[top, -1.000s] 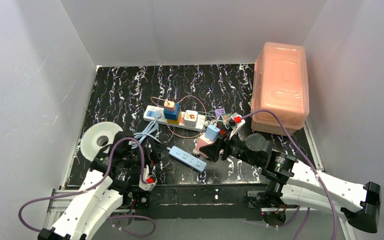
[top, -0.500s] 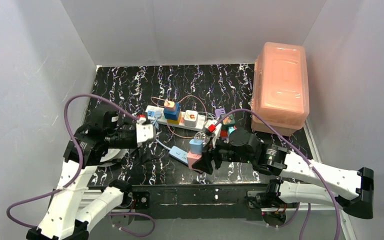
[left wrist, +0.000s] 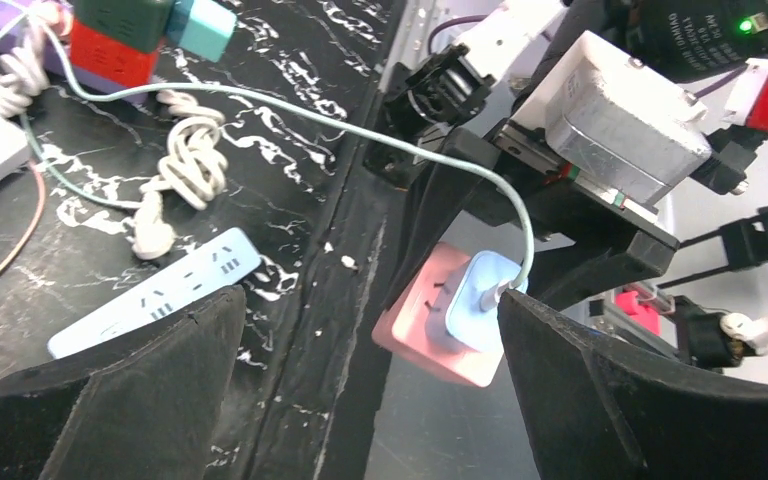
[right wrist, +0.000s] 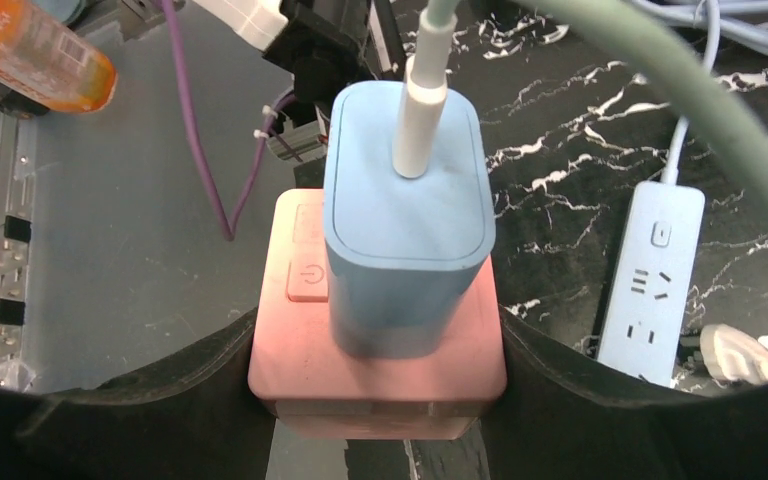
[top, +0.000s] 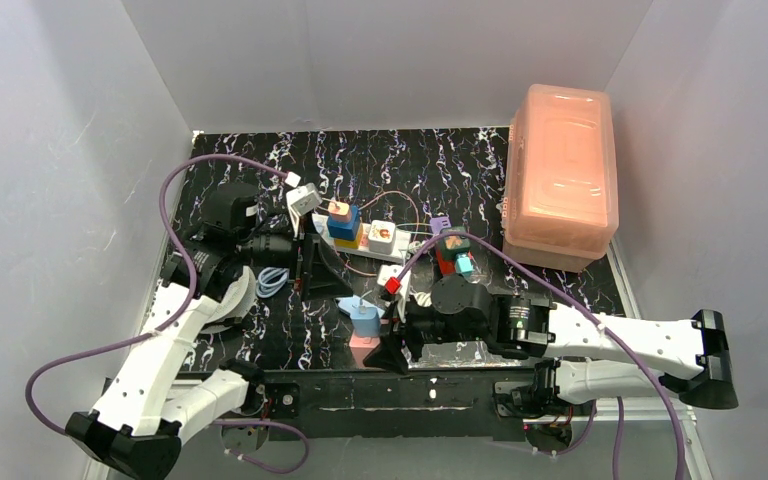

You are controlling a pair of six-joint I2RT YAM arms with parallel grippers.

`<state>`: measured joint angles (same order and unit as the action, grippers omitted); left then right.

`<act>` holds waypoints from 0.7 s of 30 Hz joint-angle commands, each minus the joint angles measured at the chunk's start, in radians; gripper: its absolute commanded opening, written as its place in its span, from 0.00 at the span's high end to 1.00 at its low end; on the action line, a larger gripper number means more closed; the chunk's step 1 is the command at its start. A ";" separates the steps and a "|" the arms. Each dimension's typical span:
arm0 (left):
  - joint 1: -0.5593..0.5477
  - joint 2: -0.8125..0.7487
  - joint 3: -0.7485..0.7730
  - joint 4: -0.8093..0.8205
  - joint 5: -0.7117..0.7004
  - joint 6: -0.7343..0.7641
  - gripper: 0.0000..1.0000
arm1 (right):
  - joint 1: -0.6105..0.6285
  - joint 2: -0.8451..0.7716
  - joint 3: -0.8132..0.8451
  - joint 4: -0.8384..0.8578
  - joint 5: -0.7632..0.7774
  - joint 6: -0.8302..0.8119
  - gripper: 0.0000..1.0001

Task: Pull the plug off the socket
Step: Remove the plug from the socket.

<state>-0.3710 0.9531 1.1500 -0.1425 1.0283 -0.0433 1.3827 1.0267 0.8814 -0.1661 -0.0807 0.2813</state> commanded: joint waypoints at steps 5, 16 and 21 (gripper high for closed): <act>-0.064 -0.045 -0.059 0.090 0.144 -0.081 0.02 | 0.013 -0.008 0.028 0.240 0.015 0.020 0.99; -0.101 -0.085 -0.057 0.090 0.226 -0.053 0.02 | 0.012 -0.017 0.040 0.262 -0.009 0.005 0.99; -0.137 -0.082 -0.069 0.091 0.188 -0.018 0.02 | 0.010 0.011 0.071 0.267 -0.024 0.004 0.99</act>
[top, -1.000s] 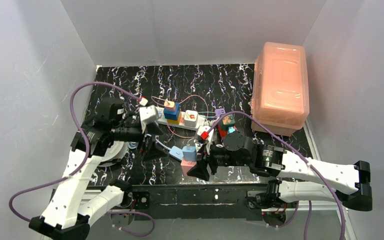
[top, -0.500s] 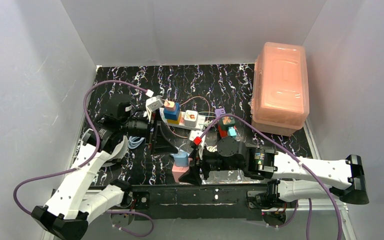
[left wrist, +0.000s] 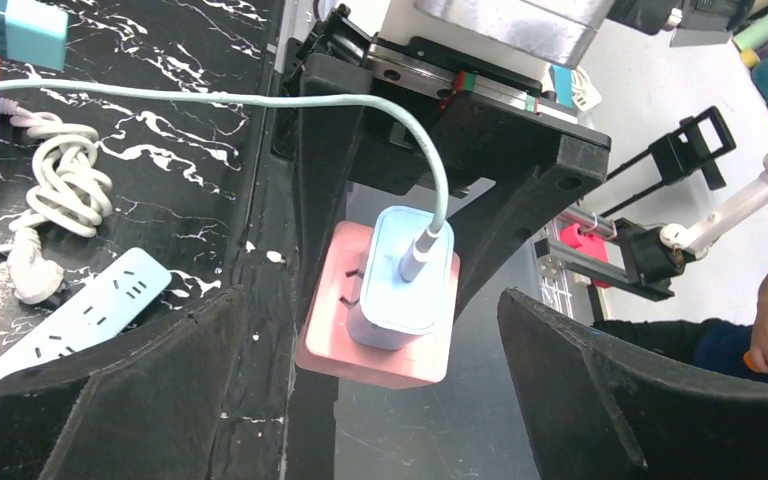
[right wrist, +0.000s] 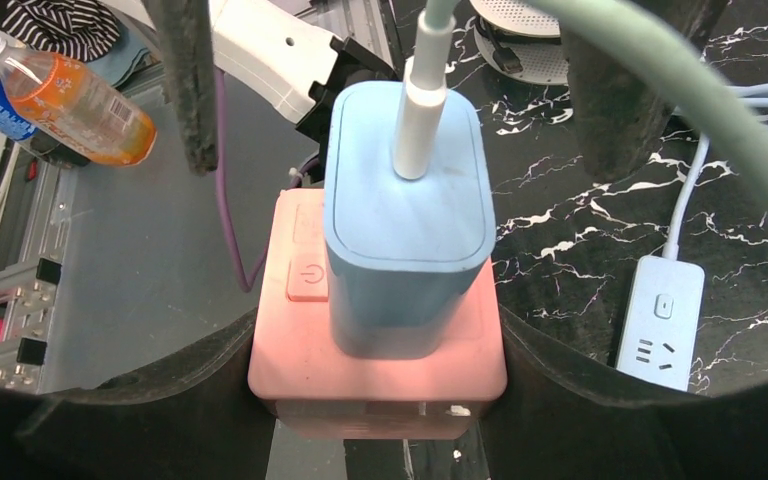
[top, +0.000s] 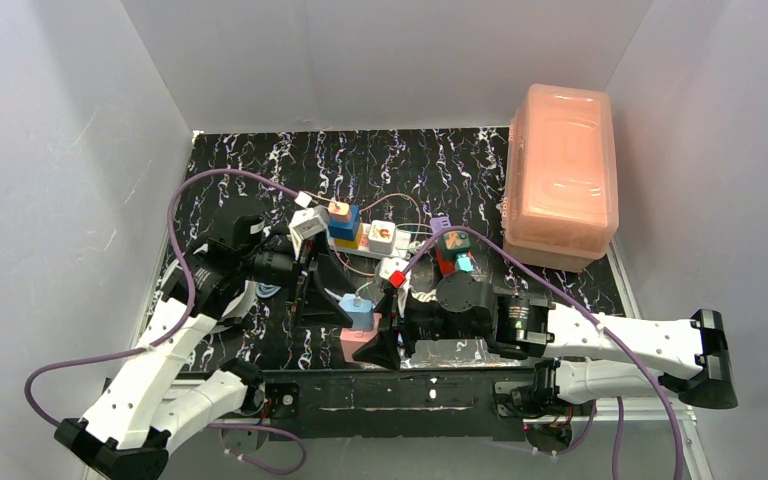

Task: Pull the plug off the socket
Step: Remove the plug from the socket.

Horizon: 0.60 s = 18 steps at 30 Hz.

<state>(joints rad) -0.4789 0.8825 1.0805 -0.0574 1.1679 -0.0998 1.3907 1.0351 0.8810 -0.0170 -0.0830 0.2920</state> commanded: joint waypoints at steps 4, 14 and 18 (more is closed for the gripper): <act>-0.077 -0.001 -0.008 0.005 -0.031 0.083 0.02 | 0.003 0.030 0.092 0.147 -0.025 -0.008 0.99; -0.138 0.032 0.039 -0.024 -0.126 0.158 0.60 | 0.001 0.056 0.111 0.173 -0.028 0.004 0.99; -0.138 0.059 0.113 -0.039 -0.136 0.153 0.80 | 0.001 0.050 0.118 0.163 -0.023 0.006 0.99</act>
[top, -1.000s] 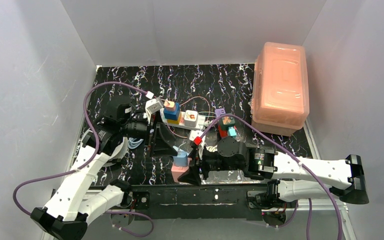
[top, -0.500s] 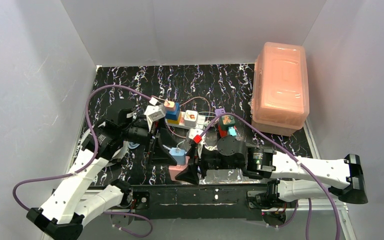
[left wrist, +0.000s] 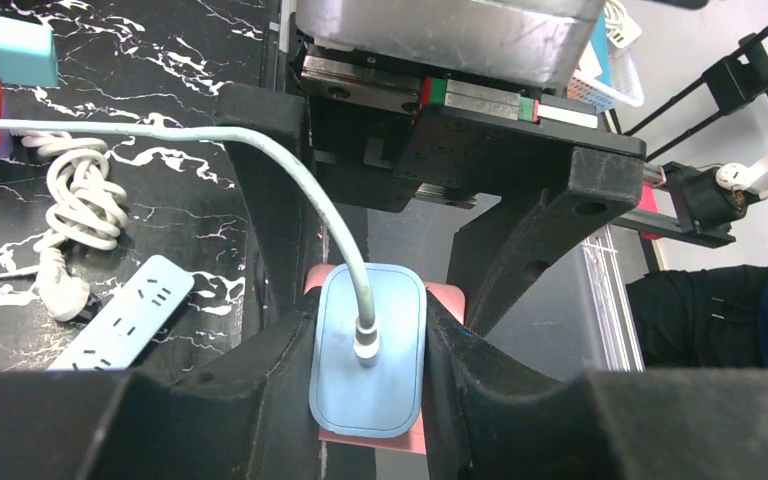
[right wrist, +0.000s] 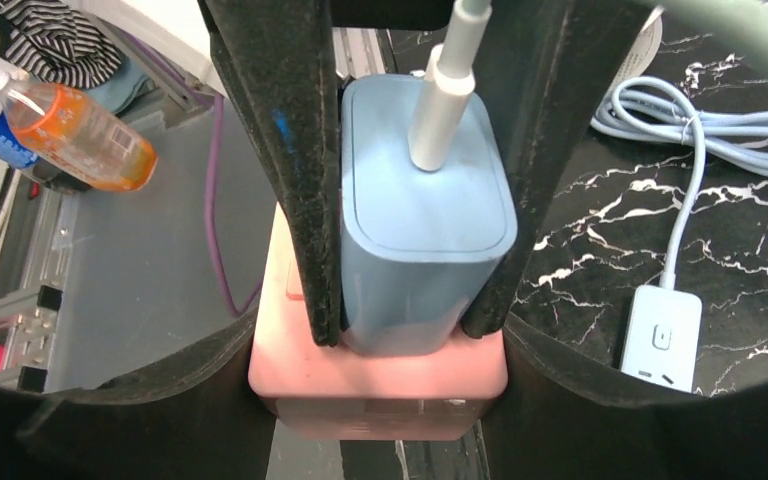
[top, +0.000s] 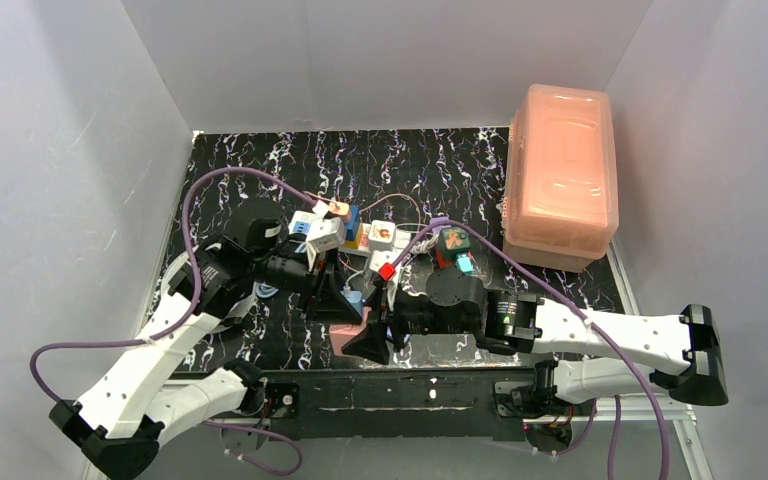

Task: Pull the plug off the socket
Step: Remove the plug from the socket.

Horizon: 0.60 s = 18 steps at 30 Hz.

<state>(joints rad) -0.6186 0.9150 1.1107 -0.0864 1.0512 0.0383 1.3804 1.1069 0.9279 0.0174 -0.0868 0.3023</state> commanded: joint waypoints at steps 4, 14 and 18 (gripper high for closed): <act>0.002 0.049 0.144 -0.021 -0.024 0.003 0.88 | 0.008 -0.049 0.070 0.127 0.014 -0.009 0.99; 0.002 0.080 0.240 -0.019 -0.073 -0.029 1.00 | 0.008 -0.213 -0.108 0.275 0.078 0.055 0.57; 0.003 0.089 0.263 -0.019 -0.077 -0.058 1.00 | 0.008 -0.275 -0.187 0.359 0.073 0.068 0.28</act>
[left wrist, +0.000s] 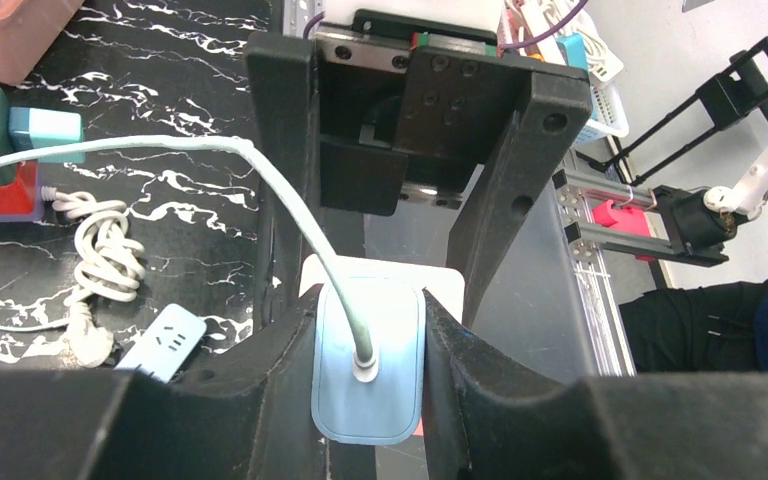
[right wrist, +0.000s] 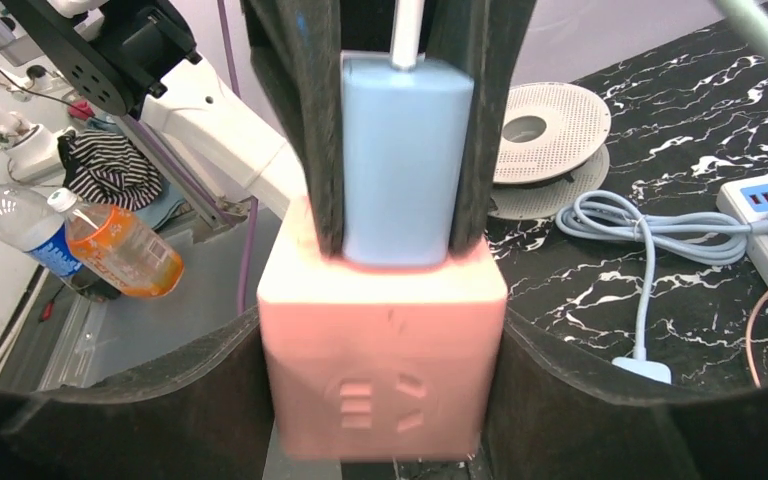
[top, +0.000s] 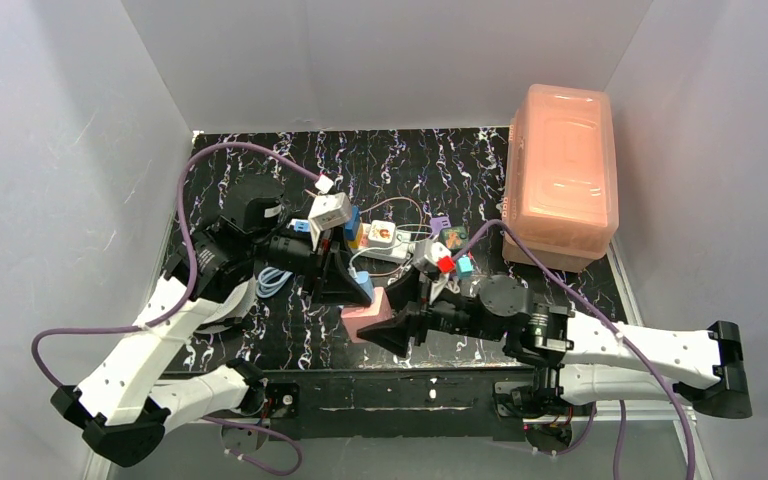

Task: Pull the plug off the socket
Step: Remove the plug from the socket.

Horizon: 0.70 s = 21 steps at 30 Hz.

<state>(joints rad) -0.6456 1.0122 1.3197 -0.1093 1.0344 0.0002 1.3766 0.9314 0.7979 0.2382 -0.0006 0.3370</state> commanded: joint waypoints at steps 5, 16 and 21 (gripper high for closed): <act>0.029 -0.004 0.077 0.003 -0.065 -0.028 1.00 | 0.012 -0.110 -0.082 0.195 -0.005 0.017 0.21; 0.029 -0.001 0.081 0.018 -0.068 -0.040 1.00 | 0.012 0.015 -0.068 0.422 -0.059 -0.011 0.16; 0.029 -0.005 0.071 0.031 -0.062 -0.054 1.00 | 0.006 0.082 -0.013 0.466 -0.099 -0.022 0.16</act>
<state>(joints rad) -0.6254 1.0119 1.3754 -0.1413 0.9749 -0.0532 1.3739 0.9813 0.7109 0.5358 0.0074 0.3309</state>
